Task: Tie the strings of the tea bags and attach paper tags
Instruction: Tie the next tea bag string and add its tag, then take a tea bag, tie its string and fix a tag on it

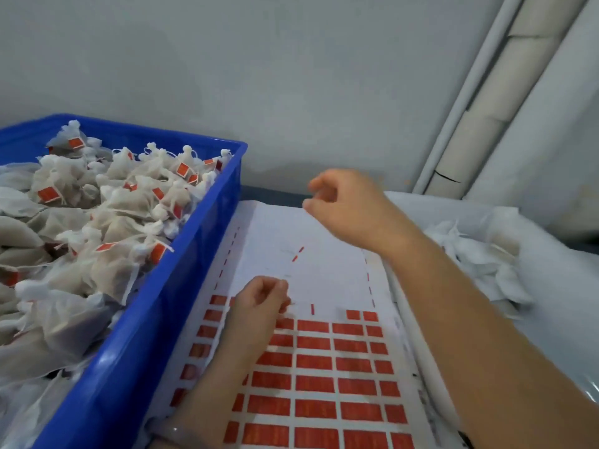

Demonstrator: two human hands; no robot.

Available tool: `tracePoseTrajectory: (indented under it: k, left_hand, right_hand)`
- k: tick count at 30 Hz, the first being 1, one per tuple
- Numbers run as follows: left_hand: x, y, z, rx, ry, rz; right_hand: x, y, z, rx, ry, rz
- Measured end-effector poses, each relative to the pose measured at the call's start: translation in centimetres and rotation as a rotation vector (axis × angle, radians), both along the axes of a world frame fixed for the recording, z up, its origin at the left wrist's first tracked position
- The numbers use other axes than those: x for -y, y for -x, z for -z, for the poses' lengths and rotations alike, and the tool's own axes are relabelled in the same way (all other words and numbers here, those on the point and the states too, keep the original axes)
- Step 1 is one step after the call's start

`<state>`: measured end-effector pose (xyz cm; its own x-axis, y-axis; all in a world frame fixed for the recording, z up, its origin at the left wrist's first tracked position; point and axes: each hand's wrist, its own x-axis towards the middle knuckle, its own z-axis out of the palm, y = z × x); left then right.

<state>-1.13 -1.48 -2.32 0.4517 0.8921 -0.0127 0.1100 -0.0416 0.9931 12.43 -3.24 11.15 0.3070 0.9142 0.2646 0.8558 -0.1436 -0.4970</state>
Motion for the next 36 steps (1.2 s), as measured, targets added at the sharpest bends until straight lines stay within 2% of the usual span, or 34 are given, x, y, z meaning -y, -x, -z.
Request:
tracePoseTrajectory:
  k: [4,8,14,18,25,31,36]
  left_hand:
    - [0.7,-0.4,1.3,-0.294,-0.218,0.255]
    - [0.8,-0.6,1.2,-0.344,-0.266,0.248]
    - [0.6,-0.7,1.8,-0.345,-0.259,0.198]
    - [0.4,-0.6,1.9,-0.352,-0.284,0.184]
    - [0.5,-0.7,1.9,-0.351,-0.301,0.191]
    - [0.4,-0.7,1.9,-0.356,-0.301,0.187]
    - [0.4,-0.6,1.9,-0.356,-0.293,0.182]
  right_hand:
    - [5.7,-8.4,-1.2,0.085,0.347,0.176]
    - [8.7,-12.5,1.8,0.062,0.645,0.259]
    - [9.1,-13.8,4.3,0.164,0.700,0.442]
    - [9.3,-14.6,5.5,0.185,0.615,0.544]
    - [9.5,-15.5,4.9,0.095,0.456,0.556]
    - [10.2,-15.5,4.4,-0.190,0.363,0.552]
    - [10.7,-15.5,3.5,-0.315,0.081,0.528]
